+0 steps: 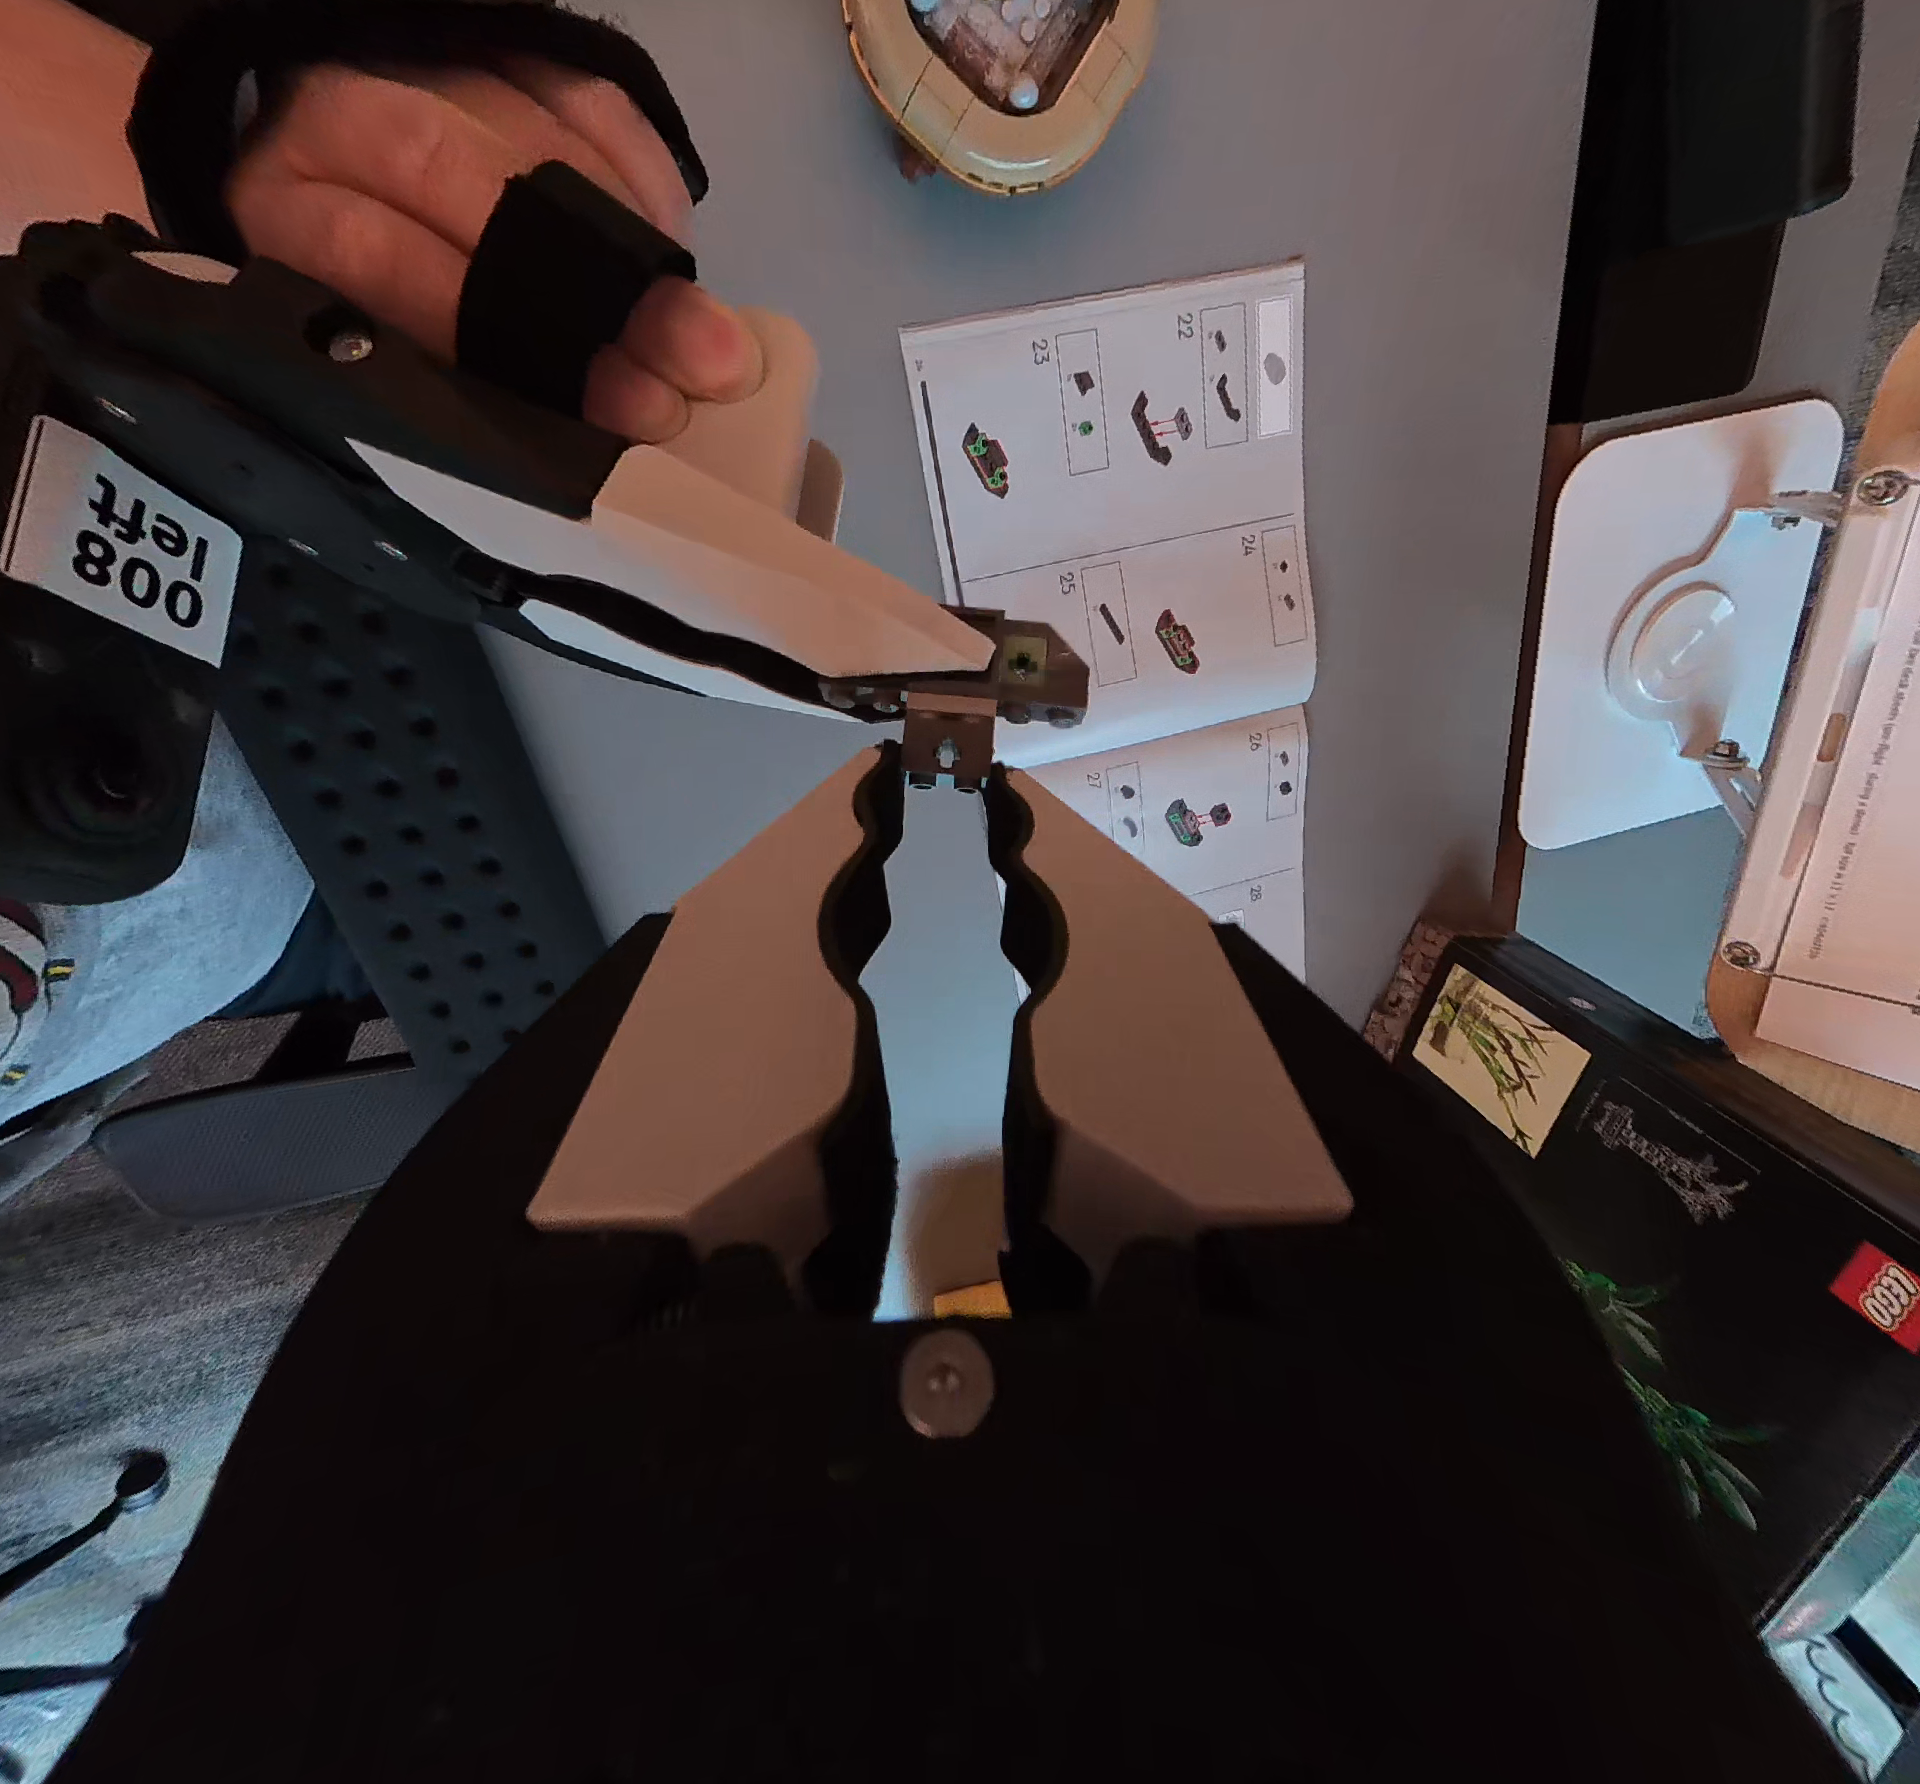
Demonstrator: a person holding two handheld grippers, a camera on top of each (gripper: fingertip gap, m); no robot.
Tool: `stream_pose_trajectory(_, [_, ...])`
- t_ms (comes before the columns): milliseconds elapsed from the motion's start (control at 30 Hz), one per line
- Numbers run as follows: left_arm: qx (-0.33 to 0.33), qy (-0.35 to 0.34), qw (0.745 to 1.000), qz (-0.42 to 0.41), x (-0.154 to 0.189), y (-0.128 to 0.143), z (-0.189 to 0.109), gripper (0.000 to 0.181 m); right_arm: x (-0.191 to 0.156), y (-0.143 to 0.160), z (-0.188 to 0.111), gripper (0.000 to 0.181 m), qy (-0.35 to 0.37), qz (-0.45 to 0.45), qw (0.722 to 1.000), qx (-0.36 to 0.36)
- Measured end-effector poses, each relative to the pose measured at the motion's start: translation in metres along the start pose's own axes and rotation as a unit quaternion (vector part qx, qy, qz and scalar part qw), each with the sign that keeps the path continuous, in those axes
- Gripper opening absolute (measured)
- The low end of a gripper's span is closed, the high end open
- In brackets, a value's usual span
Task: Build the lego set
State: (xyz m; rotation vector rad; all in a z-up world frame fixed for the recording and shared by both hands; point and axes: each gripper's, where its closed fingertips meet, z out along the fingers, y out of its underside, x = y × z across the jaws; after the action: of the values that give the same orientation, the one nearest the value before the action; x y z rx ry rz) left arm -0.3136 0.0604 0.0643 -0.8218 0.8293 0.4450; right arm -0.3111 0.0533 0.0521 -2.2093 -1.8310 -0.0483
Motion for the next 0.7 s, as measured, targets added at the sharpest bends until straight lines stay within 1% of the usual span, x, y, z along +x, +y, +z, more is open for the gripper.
stream_pose_trajectory(433, [0.000,0.010,1.000,-0.002,0.0045,-0.0005,0.0012,0.008,0.0008,0.0037,0.0031,0.013,-0.006,-0.015,0.999,-0.044])
stream_pose_trajectory(700, [-0.007,0.017,1.000,-0.003,0.0064,0.0011,0.0023,0.008,0.0030,0.0044,0.0061,0.013,0.005,-0.024,0.997,-0.070])
